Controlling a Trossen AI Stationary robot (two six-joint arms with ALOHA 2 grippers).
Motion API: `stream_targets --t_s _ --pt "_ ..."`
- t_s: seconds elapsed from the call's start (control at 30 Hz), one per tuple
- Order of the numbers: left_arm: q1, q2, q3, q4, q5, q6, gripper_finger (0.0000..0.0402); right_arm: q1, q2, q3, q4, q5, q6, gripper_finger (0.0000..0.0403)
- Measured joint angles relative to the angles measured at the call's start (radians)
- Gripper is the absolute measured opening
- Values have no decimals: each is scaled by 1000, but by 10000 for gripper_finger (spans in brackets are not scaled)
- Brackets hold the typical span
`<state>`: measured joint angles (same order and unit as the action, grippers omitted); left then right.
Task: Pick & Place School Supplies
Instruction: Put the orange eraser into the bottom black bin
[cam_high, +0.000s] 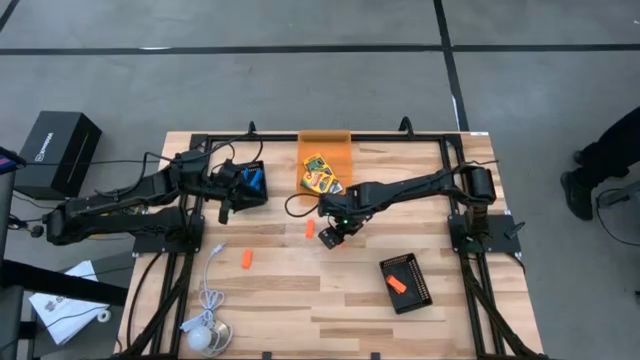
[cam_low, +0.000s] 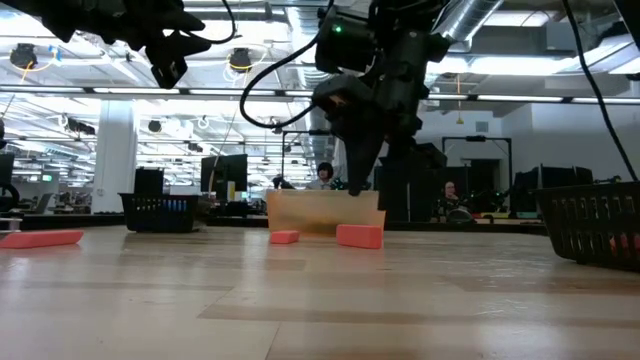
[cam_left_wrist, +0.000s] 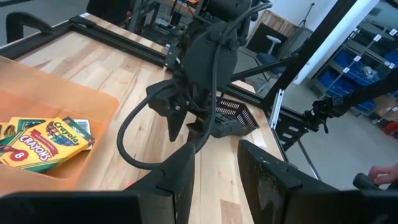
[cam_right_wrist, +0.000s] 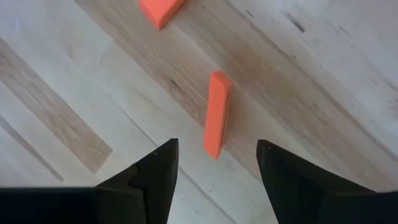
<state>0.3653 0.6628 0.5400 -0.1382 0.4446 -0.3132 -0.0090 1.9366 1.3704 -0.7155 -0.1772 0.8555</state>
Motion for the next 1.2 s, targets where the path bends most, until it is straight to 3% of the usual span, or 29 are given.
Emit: stream_targets --t_s 1.03,1.2 --pt "0 0 0 0 0 3 117 -41 3 1 87 42 -28 207" --pt "0 0 0 0 -1 2 117 -56 -94 137 48 74 -81 197"
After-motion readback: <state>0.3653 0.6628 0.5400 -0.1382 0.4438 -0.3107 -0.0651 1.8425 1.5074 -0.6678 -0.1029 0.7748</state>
